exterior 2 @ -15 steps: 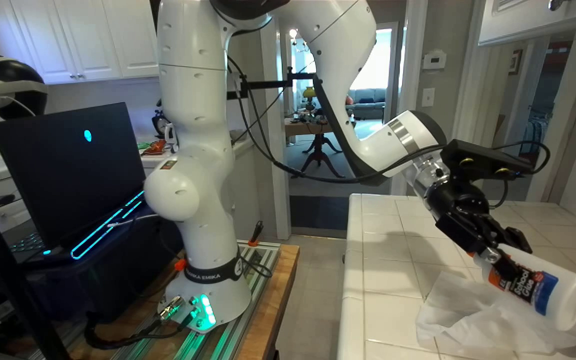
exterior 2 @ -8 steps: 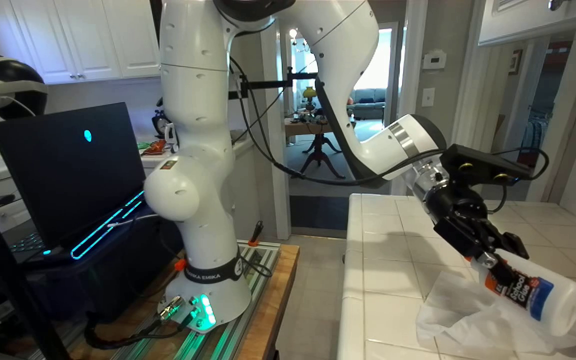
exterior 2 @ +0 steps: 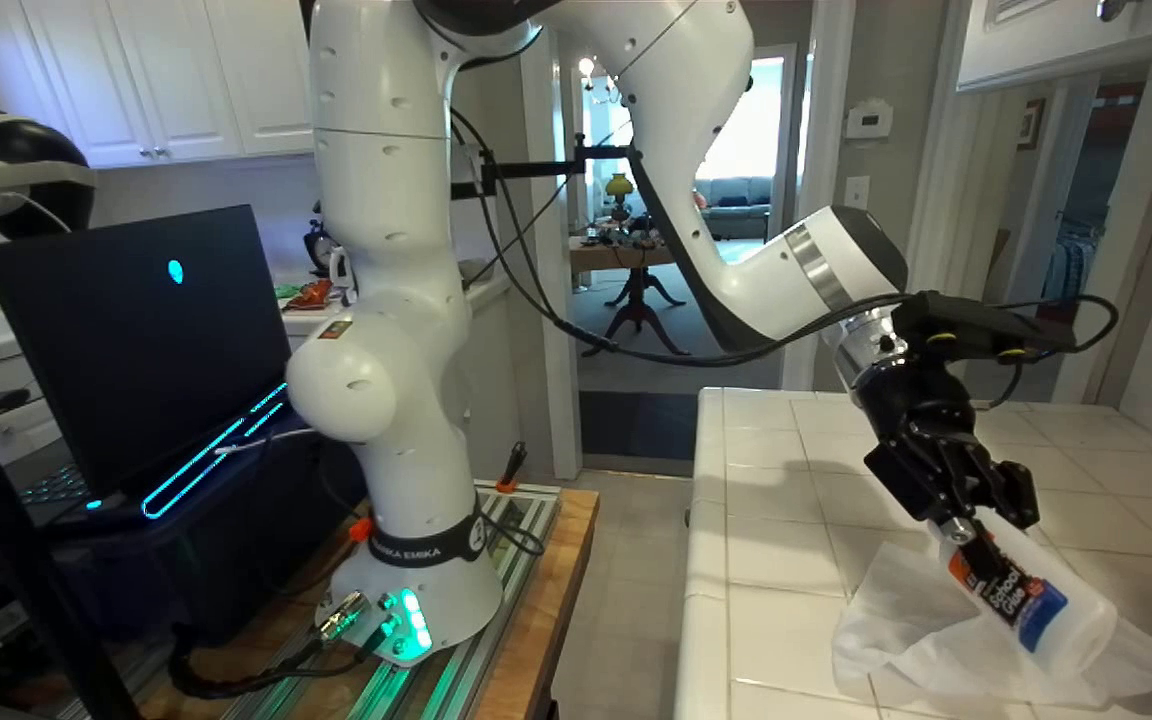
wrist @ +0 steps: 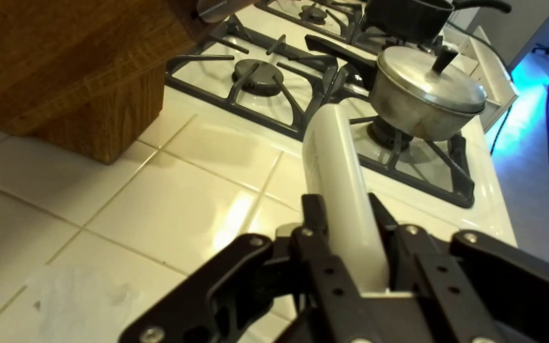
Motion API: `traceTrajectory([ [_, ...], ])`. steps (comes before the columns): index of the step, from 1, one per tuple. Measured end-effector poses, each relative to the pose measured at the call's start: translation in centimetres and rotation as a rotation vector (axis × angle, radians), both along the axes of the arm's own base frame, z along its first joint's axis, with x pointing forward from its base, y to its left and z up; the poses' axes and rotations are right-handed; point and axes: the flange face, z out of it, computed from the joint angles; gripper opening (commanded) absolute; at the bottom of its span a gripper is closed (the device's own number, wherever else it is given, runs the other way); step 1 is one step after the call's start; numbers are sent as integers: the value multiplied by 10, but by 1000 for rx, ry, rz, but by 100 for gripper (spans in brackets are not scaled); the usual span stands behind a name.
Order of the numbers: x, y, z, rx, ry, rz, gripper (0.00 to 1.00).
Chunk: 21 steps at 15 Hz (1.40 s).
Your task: Pour the glue onto the paper towel
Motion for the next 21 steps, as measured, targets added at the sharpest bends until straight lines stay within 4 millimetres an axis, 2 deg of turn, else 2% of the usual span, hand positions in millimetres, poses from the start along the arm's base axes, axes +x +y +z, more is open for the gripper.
traceTrajectory([
  [5, 5, 1, 23, 114, -25, 0, 6],
  [11, 10, -7, 36, 301, 15, -7, 6],
  [18, 14, -30, 72, 533, 32, -44, 6],
  [21, 13, -43, 81, 622, 62, -71, 6],
])
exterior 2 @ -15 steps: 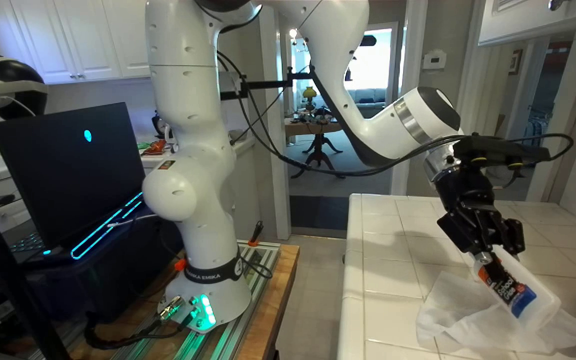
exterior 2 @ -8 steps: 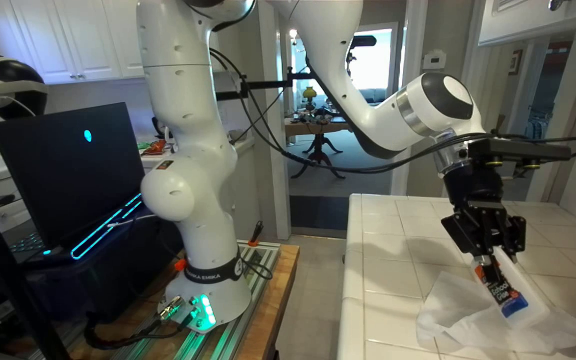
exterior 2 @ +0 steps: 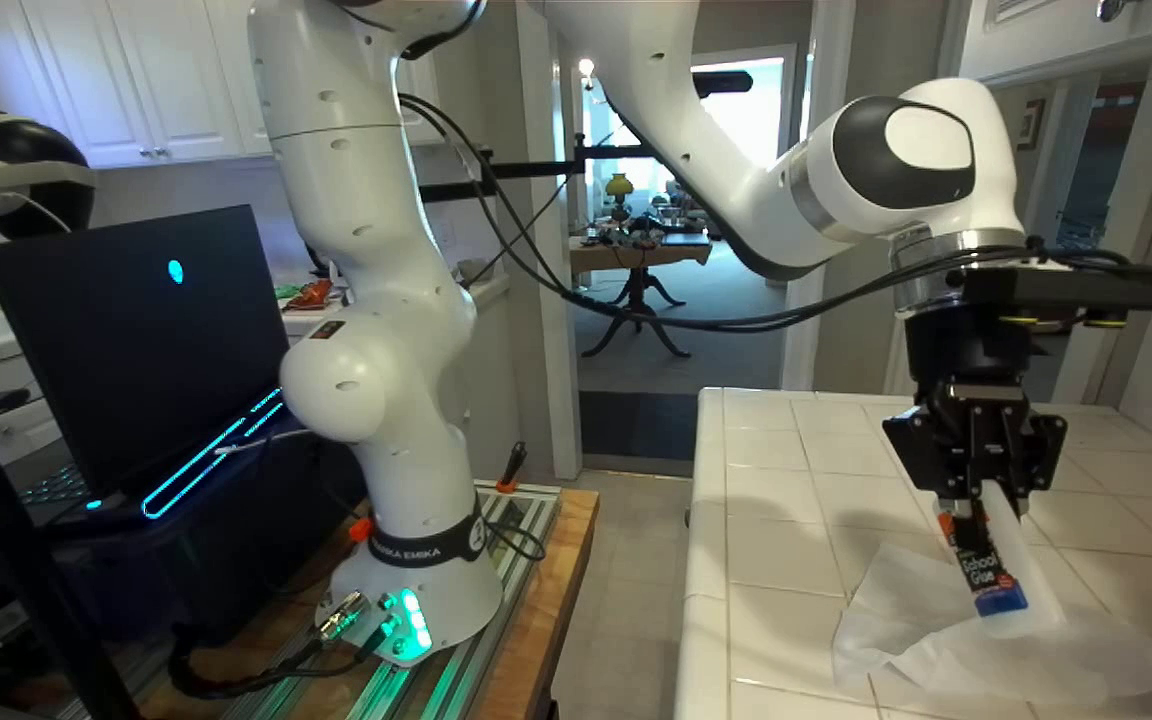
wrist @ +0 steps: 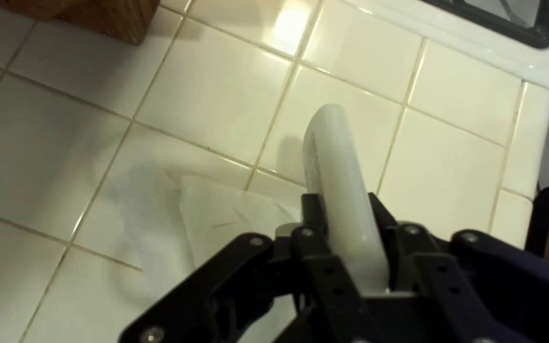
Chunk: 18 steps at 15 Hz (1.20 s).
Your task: Pour the glue onto the paper towel
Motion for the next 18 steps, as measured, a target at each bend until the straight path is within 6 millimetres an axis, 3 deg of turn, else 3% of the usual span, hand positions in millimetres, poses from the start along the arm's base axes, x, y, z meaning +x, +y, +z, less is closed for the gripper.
traceTrajectory([
  [5, 0, -27, 6, 170, 21, 33, 6],
  [18, -21, -85, -14, 409, 90, -5, 6],
])
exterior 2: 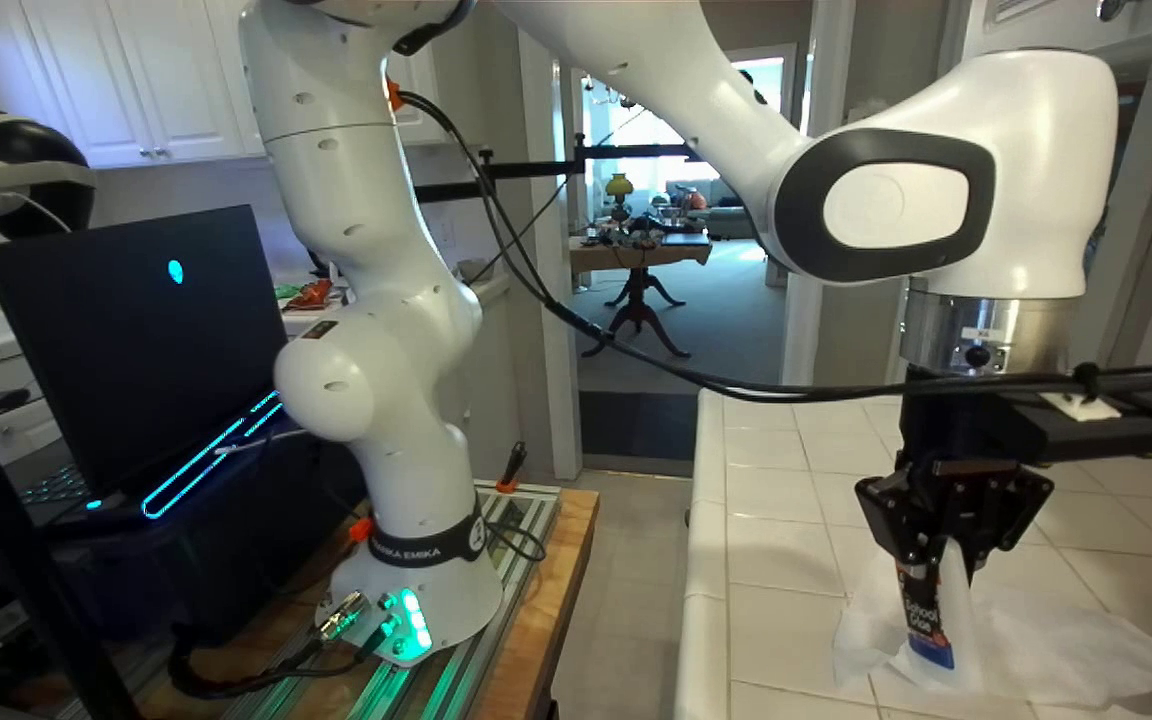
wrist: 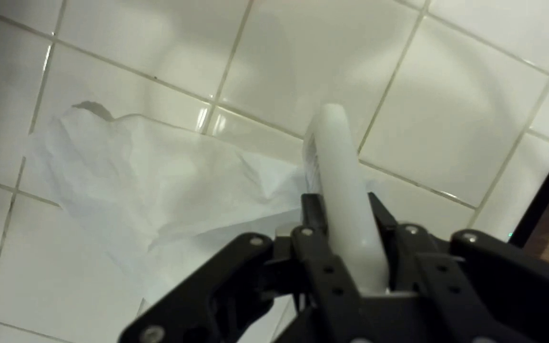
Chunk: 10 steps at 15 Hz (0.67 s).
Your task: Pour the glue onto the paper towel
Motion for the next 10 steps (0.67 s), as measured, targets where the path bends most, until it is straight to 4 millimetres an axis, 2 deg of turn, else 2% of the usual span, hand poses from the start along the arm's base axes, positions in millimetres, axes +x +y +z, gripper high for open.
traceTrajectory([
  [6, -9, -31, -5, 74, -21, -67, 6],
  [10, -14, -42, -10, 162, -45, -72, 6],
])
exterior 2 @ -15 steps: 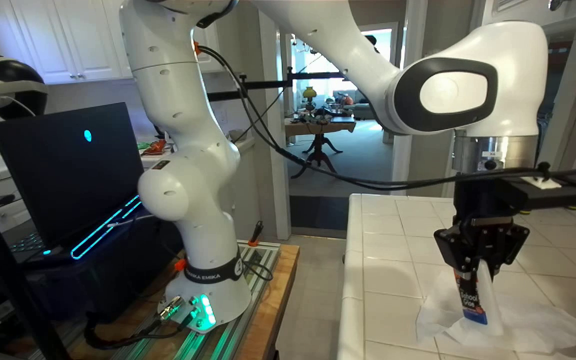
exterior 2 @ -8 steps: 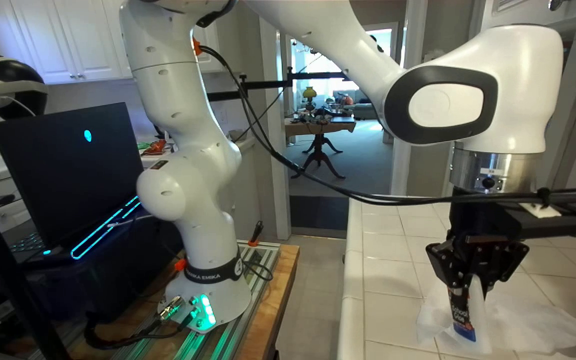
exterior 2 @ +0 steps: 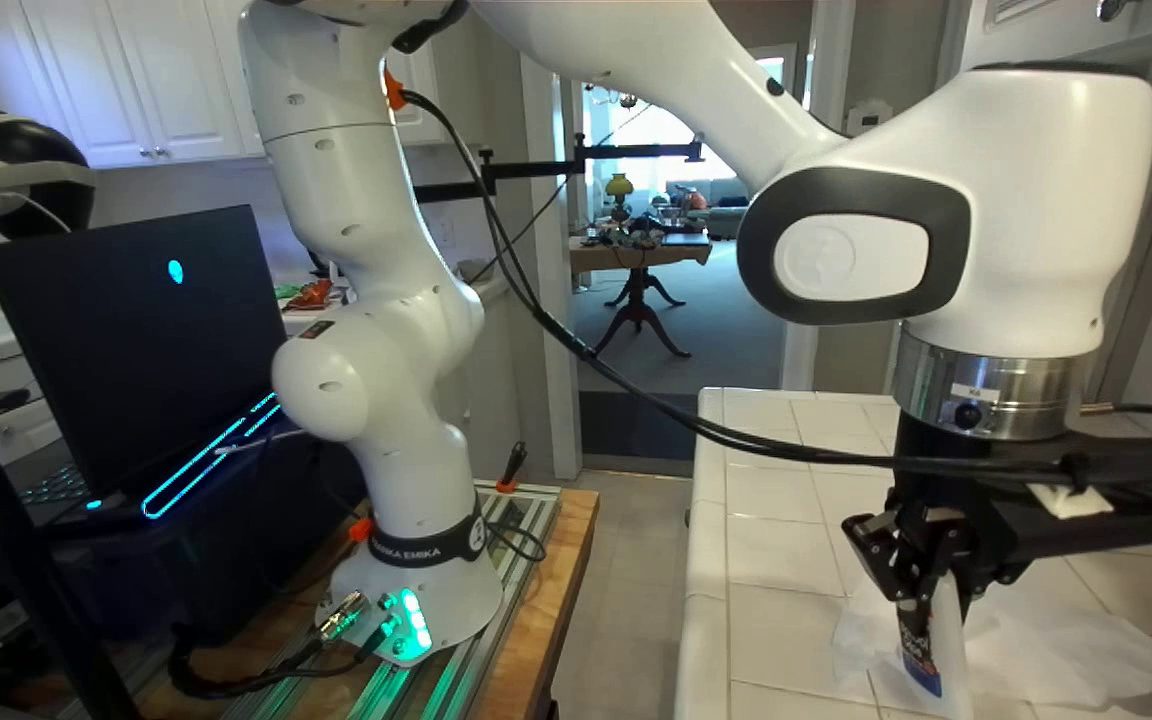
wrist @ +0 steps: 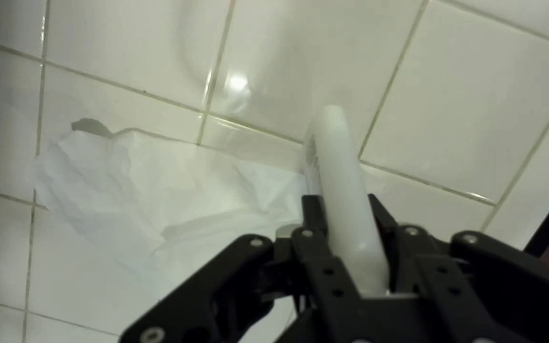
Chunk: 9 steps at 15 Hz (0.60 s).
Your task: Pour the glue onto the paper towel
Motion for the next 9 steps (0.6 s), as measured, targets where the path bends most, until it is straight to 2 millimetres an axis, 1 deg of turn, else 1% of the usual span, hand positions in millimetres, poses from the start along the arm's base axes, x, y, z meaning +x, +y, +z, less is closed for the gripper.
traceTrajectory([
  [2, -3, -7, -2, 30, -4, -12, 6],
  [7, -10, -34, -2, 59, -13, -68, 6],
  [9, -11, -37, -2, 59, -14, -72, 6],
])
